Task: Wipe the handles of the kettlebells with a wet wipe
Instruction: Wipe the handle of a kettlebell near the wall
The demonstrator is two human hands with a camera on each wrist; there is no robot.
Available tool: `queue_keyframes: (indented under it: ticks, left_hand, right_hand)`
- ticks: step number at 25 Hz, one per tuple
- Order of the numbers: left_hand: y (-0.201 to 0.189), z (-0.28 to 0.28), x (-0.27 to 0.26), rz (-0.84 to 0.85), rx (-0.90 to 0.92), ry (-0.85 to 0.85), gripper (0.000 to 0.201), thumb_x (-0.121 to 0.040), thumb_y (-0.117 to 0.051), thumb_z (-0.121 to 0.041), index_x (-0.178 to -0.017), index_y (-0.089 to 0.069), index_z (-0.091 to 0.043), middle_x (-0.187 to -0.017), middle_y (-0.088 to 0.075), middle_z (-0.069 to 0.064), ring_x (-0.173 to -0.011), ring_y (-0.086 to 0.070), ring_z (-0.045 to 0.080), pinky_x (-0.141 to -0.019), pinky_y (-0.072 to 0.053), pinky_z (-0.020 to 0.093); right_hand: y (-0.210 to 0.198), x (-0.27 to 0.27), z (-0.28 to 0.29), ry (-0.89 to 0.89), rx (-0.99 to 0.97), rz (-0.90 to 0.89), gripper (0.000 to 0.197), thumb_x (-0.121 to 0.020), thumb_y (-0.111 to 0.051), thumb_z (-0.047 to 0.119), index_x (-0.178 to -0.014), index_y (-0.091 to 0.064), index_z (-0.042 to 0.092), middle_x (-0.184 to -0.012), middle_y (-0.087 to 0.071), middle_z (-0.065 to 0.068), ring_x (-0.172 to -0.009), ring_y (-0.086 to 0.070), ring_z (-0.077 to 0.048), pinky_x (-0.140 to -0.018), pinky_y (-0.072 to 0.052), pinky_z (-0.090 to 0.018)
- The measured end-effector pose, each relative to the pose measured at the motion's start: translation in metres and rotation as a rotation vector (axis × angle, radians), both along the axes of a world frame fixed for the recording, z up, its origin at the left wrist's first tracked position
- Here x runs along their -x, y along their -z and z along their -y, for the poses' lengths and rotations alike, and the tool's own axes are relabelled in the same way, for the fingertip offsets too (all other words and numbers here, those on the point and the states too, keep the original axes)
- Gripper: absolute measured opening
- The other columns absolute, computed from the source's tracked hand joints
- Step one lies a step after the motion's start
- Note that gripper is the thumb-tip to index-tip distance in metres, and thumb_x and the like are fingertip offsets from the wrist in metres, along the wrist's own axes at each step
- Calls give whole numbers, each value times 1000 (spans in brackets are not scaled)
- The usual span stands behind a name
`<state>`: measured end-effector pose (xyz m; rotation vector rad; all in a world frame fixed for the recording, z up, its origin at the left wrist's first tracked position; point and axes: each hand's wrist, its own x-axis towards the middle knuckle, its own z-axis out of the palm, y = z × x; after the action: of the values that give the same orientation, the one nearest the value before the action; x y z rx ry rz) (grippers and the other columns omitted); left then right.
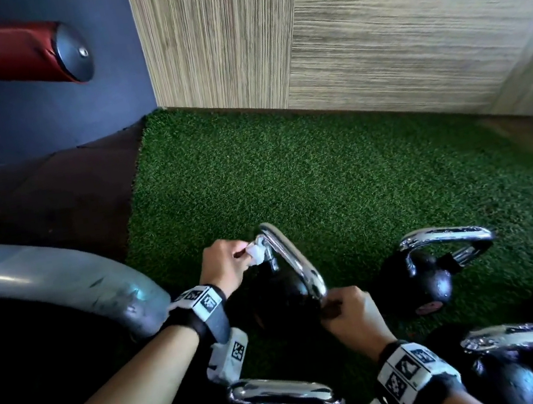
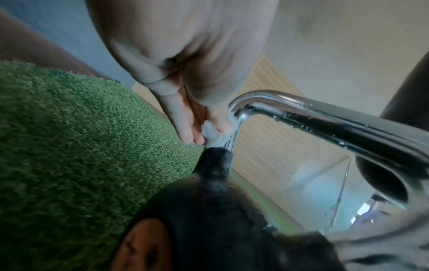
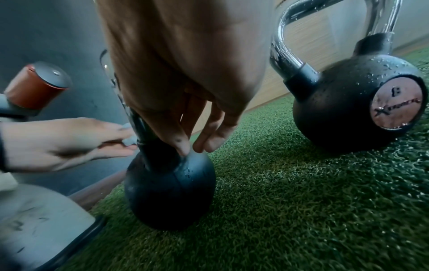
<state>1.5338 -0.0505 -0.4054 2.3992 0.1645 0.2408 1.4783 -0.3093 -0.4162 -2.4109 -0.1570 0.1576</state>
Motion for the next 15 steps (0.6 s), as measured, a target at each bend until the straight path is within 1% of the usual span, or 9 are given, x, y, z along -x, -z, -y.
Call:
queue_keyframes:
  ticks: [2, 3, 6, 7, 9, 10, 11, 13, 15]
  left_hand:
    - [-4, 18, -11, -13, 97, -3, 16, -87, -78, -28, -98, -82, -16, -90, -80, 4, -86, -75, 17, -74, -53, 22]
    - [-4, 22, -14, -30, 154, 8, 18, -86, -78, -28, -100, -82, -17, -93, -81, 2, -88, -75, 15, -80, -58, 25]
    - [-6, 14, -22, -158, 191, 70, 13, -80, -77, -32, -90, -82, -25, -83, -80, -4, -82, -74, 13, -82, -58, 28]
    - [-7, 9, -22, -218, 274, 104, 14, -80, -75, -31, -90, -82, -24, -82, -79, -5, -80, -73, 12, -83, -56, 28]
    - [-7, 5, -23, -325, 585, 177, 13, -90, -68, -19, -94, -78, -13, -82, -73, -1, -81, -66, 13, -89, -53, 30]
    - [-8, 3, -23, -365, 728, 178, 14, -95, -64, -15, -98, -76, -9, -84, -71, 0, -84, -66, 13, -91, -53, 31]
    - [-8, 3, -22, -373, 813, 170, 17, -98, -62, -14, -104, -76, -7, -89, -73, 1, -89, -69, 12, -92, -54, 29]
    - [-8, 7, -22, -320, 666, 142, 17, -98, -67, -20, -107, -78, -11, -98, -77, 2, -97, -74, 17, -84, -57, 22]
    - [-8, 14, -21, -246, 329, 57, 17, -93, -72, -30, -101, -81, -19, -93, -80, -1, -90, -75, 16, -68, -51, 17]
  right_hand:
    - [-4, 2, -5, -84, 26, 2, 34, -72, -70, 2, -100, -82, 17, -89, -79, 3, -83, -66, 4, -69, -40, 1]
    - [-5, 1, -8, -124, 20, -2, 35, -74, -69, 1, -102, -82, 17, -91, -78, 4, -84, -64, 6, -70, -39, 4]
    - [-14, -15, -17, -153, -17, 25, 24, -81, -72, 6, -97, -82, 20, -80, -67, 16, -84, -64, 0, -77, -47, -6]
    - [-15, -24, -20, -123, -41, 50, 21, -83, -75, 9, -100, -81, 20, -81, -63, 18, -83, -63, -1, -80, -50, -11]
    - [-18, -39, -28, -102, -88, 36, 35, -82, -81, 19, -116, -75, 21, -96, -67, 13, -92, -65, -4, -88, -50, -16]
    - [-17, -44, -32, -119, -98, 2, 42, -82, -81, 22, -123, -71, 21, -101, -69, 9, -95, -66, -5, -88, -49, -14]
    - [-14, -47, -37, -152, -93, -34, 42, -84, -80, 22, -124, -70, 20, -98, -70, 11, -90, -66, -1, -82, -46, -8]
    - [-7, -46, -44, -162, -93, -74, 33, -87, -78, 20, -119, -71, 17, -76, -63, 18, -66, -57, 13, -65, -40, -1]
    - [6, -49, -46, -118, -131, -73, 31, -87, -79, 21, -116, -73, 14, -68, -61, 19, -57, -55, 18, -59, -39, -2]
